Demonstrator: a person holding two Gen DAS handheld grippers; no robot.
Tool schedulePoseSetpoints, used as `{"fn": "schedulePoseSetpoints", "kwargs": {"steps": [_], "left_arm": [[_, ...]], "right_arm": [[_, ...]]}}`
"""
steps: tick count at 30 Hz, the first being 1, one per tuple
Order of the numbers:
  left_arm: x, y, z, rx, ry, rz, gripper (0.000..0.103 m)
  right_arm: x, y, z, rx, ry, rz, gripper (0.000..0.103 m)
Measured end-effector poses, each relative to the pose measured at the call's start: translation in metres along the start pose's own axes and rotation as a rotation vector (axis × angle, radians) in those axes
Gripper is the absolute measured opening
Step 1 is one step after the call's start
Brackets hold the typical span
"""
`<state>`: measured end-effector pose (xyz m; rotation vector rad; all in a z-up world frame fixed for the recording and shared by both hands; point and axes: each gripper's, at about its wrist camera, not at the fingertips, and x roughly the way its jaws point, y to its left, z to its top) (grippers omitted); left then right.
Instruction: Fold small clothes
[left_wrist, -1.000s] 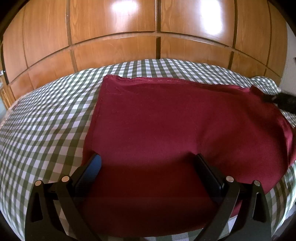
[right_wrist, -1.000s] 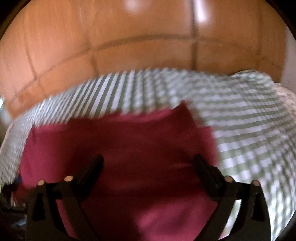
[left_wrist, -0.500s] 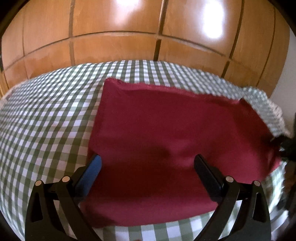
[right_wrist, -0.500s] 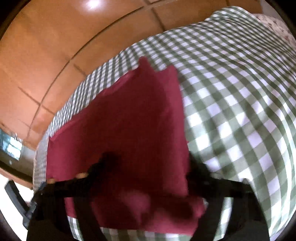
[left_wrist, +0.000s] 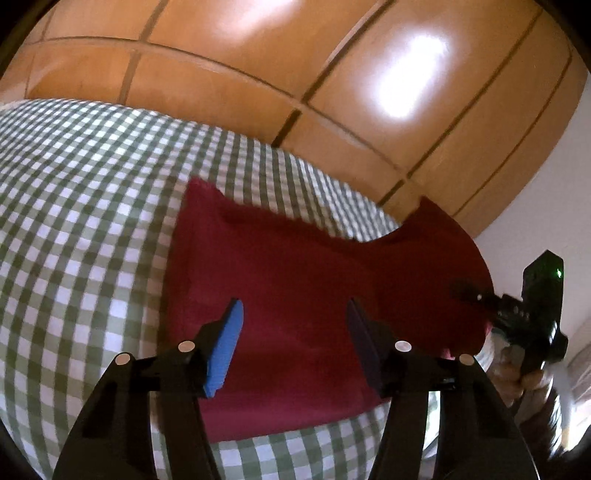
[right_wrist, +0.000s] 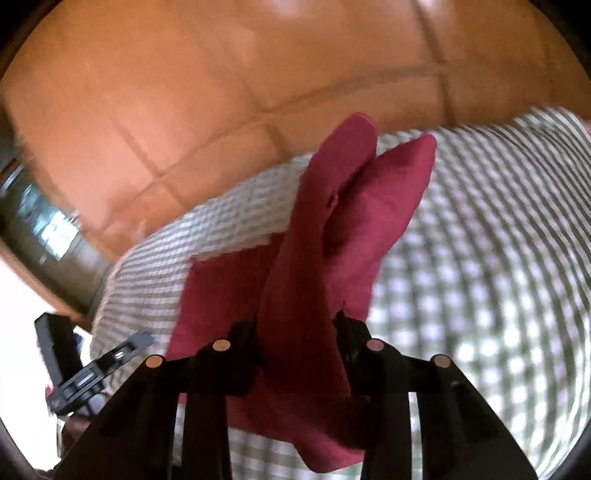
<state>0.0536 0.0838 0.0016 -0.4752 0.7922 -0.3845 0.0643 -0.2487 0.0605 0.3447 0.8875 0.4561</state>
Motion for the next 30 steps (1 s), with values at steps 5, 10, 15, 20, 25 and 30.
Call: {"fn": "schedulePoseSetpoints", "kwargs": {"steps": [5, 10, 15, 20, 25, 30], "left_arm": [[-0.023, 0.022, 0.016, -0.083, -0.045, -0.066, 0.057], [-0.034, 0.042, 0.023, -0.151, -0.042, -0.108, 0.068], [-0.032, 0.06, 0.021, -0.25, -0.01, -0.173, 0.075], [-0.015, 0.066, 0.026, -0.298, 0.048, -0.203, 0.08], [-0.007, 0.058, 0.031, -0.298, 0.089, -0.209, 0.08], [0.01, 0.04, 0.033, -0.244, 0.135, -0.155, 0.08]], "right_arm": [[0.035, 0.069, -0.009, -0.118, 0.064, 0.086, 0.026], [0.092, 0.12, -0.034, -0.223, 0.166, 0.091, 0.025], [0.122, 0.151, -0.07, -0.384, 0.226, 0.038, 0.031], [0.091, 0.139, -0.075, -0.334, 0.237, 0.26, 0.075], [0.04, 0.101, -0.065, -0.23, 0.174, 0.299, 0.075], [0.025, 0.058, -0.07, -0.184, 0.13, 0.11, 0.065]]}}
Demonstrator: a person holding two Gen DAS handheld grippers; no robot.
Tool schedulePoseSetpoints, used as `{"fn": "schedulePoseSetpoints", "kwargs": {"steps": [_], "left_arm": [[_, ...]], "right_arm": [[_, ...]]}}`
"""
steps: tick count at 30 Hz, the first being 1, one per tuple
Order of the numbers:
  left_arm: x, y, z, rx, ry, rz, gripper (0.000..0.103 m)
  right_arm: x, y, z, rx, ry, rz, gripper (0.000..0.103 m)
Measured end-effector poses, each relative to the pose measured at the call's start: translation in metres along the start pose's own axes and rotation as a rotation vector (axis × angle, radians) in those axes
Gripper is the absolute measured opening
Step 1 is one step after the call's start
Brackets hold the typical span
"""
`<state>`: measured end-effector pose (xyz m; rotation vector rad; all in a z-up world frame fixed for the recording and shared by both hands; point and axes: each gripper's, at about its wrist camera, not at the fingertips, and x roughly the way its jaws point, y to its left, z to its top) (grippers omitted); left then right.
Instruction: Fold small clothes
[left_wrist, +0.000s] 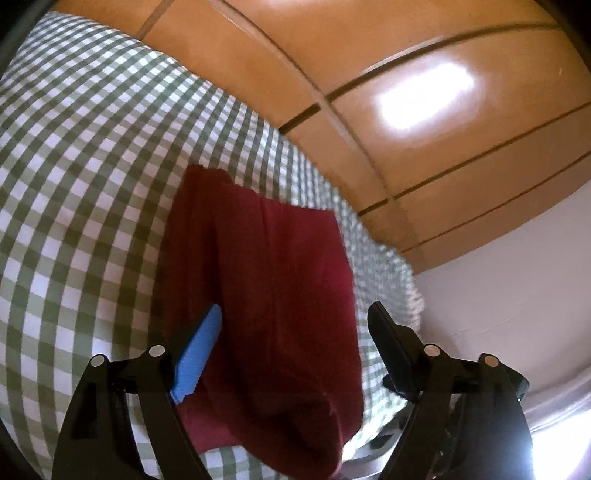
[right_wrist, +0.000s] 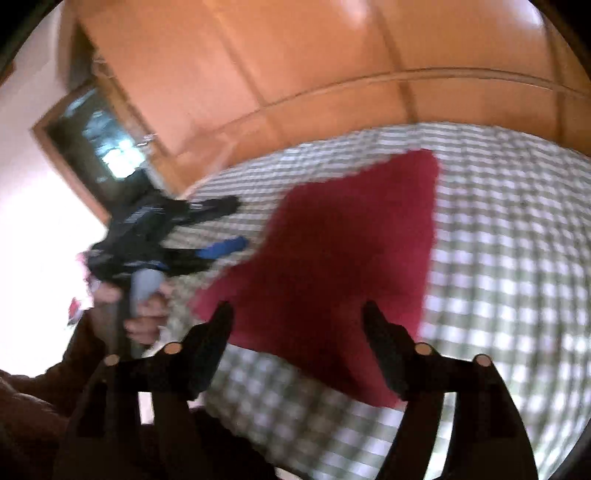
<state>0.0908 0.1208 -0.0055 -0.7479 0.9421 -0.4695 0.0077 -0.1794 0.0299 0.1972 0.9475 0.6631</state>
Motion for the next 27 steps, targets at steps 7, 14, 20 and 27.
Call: {"fn": "schedulePoseSetpoints", "kwargs": {"steps": [7, 14, 20, 27], "left_arm": [[0.025, -0.019, -0.019, 0.176, 0.053, 0.285, 0.017], [0.034, 0.003, -0.024, 0.291, 0.03, 0.525, 0.02], [0.006, 0.017, -0.035, 0.099, -0.084, 0.561, 0.073], [0.012, -0.007, -0.059, 0.226, -0.071, 0.546, 0.073]], "right_arm": [[0.042, 0.033, -0.018, -0.063, 0.06, -0.014, 0.053], [0.107, 0.081, -0.045, -0.209, 0.122, -0.07, 0.061], [0.108, 0.1, -0.056, -0.358, 0.116, -0.1, 0.075], [0.066, 0.08, -0.036, -0.24, 0.179, 0.178, 0.088]]}}
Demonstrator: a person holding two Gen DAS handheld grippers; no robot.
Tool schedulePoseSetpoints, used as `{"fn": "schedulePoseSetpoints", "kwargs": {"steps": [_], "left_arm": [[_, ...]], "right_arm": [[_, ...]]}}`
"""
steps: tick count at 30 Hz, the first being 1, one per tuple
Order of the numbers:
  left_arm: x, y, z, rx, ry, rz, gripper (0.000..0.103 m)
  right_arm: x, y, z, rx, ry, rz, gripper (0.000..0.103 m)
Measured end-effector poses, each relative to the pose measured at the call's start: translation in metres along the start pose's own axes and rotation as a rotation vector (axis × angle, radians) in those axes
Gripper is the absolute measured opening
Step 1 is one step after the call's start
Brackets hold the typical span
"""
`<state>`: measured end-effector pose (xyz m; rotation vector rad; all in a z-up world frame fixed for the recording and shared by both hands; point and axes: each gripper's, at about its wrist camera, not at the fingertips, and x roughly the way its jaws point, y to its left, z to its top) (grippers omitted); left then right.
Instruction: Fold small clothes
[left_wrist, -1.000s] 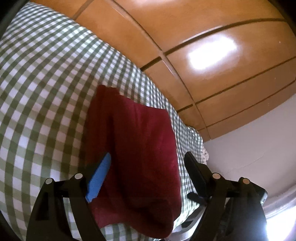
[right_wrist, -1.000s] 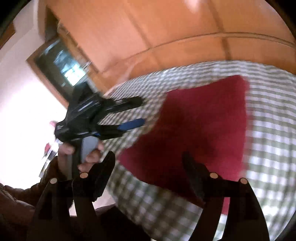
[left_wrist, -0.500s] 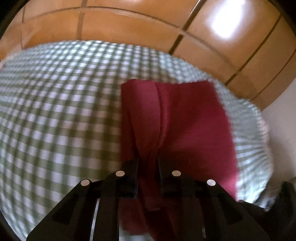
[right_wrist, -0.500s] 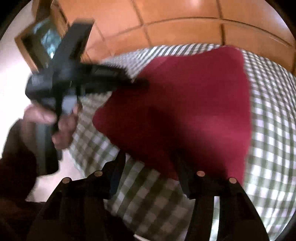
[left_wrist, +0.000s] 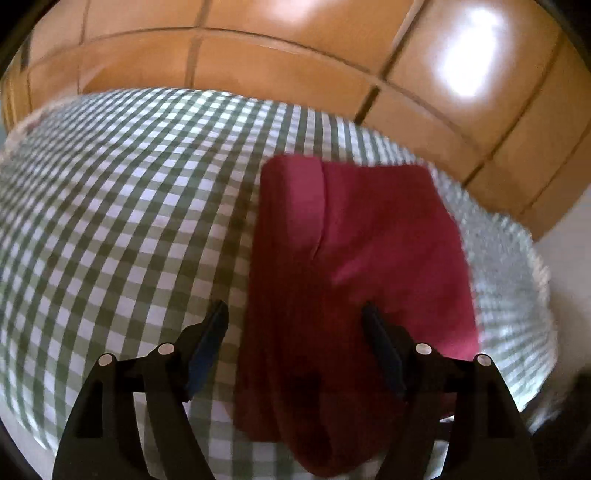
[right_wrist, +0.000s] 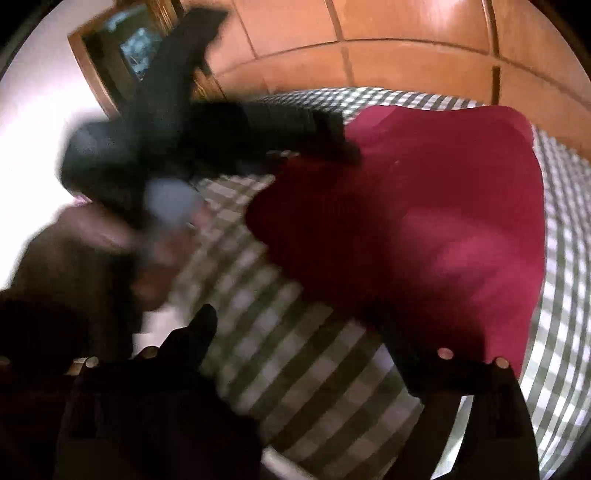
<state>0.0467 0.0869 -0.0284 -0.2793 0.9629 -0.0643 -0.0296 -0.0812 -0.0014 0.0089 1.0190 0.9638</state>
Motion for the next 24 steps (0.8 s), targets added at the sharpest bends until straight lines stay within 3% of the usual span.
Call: {"fn": "schedulePoseSetpoints", "kwargs": {"steps": [3, 6, 9, 12, 15, 17, 19, 21, 24], "left_arm": [[0.016, 0.01, -0.002, -0.034, 0.017, -0.04, 0.075], [0.021, 0.024, -0.003, -0.06, 0.018, -0.114, 0.079], [0.022, 0.033, -0.009, -0.068, 0.03, -0.203, 0.075], [0.025, 0.037, -0.01, -0.057, 0.029, -0.293, 0.062], [0.027, 0.038, -0.013, -0.055, 0.028, -0.357, 0.053], [0.027, 0.045, -0.017, -0.069, 0.033, -0.384, 0.049], [0.028, 0.048, -0.017, -0.094, 0.043, -0.418, 0.046], [0.024, 0.045, -0.017, -0.103, 0.044, -0.448, 0.042], [0.013, 0.024, -0.012, -0.051, 0.038, -0.52, 0.035]], "right_arm": [[-0.047, -0.025, 0.002, 0.106, -0.105, 0.047, 0.095], [-0.067, -0.072, 0.009, 0.273, -0.197, 0.013, 0.096], [-0.059, -0.119, 0.024, 0.418, -0.239, -0.001, 0.096], [-0.027, -0.158, 0.042, 0.527, -0.209, -0.013, 0.094], [0.004, -0.18, 0.054, 0.577, -0.119, 0.034, 0.08], [0.024, -0.179, 0.056, 0.577, -0.091, 0.063, 0.077], [0.022, -0.173, 0.056, 0.568, -0.102, 0.038, 0.068], [0.011, -0.164, 0.057, 0.539, -0.127, 0.014, 0.049], [-0.019, -0.146, 0.055, 0.461, -0.189, -0.042, 0.045]]}}
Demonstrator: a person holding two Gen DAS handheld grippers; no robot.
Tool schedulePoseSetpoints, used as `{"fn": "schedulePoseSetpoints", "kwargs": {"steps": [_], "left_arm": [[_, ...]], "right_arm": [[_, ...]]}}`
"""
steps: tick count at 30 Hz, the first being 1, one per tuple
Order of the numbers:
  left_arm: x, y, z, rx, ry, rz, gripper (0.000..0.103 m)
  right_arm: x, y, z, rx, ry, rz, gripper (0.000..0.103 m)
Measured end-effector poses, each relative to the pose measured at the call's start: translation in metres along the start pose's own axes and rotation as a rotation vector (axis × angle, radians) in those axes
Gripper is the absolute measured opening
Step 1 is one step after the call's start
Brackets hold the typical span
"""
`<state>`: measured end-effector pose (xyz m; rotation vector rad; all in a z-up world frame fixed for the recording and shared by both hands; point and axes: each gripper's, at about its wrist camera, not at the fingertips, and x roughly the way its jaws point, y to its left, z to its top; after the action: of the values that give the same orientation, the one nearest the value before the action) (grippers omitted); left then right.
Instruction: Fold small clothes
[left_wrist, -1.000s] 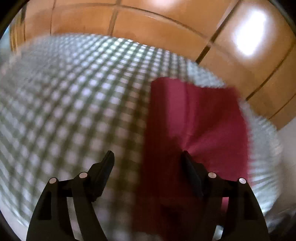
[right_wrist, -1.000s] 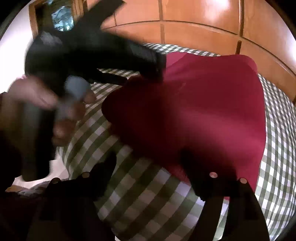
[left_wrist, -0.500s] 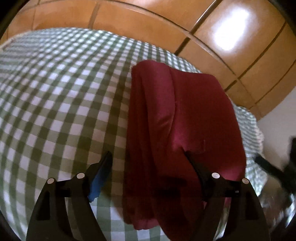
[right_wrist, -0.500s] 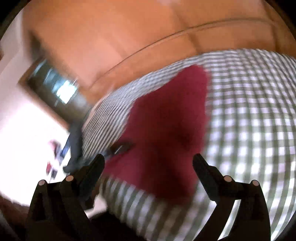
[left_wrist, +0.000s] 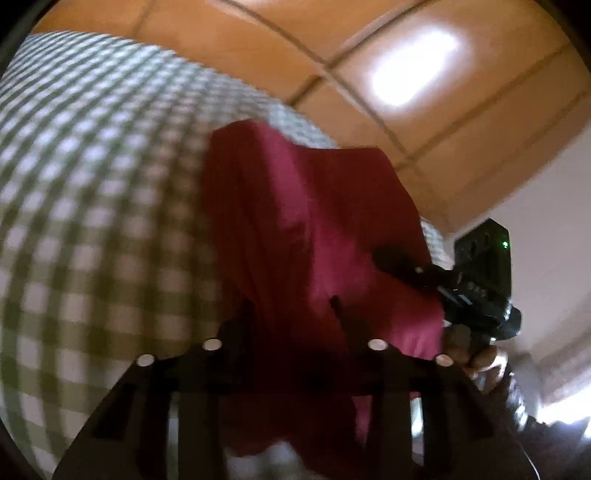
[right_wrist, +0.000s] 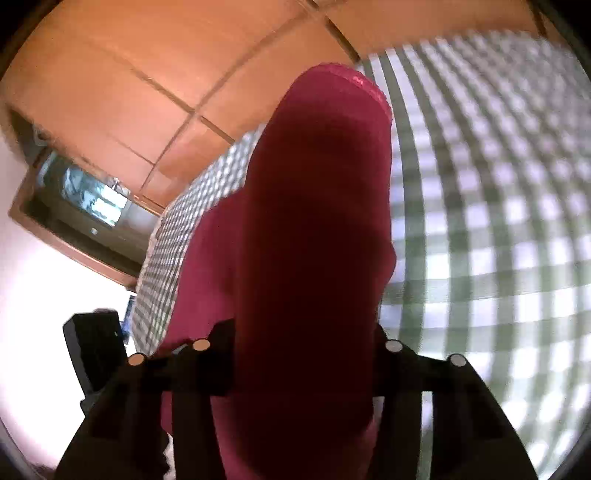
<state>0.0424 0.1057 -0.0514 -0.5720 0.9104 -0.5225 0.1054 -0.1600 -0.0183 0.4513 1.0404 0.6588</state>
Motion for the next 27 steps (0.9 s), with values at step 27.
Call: {"fn": "schedulePoseSetpoints", "kwargs": {"steps": [27], "left_arm": [[0.186, -0.219, 0.008, 0.581, 0.078, 0.275, 0.046]], "right_arm": [[-0.234, -0.129, -0.075, 0.155, -0.425, -0.485, 0.064]]}}
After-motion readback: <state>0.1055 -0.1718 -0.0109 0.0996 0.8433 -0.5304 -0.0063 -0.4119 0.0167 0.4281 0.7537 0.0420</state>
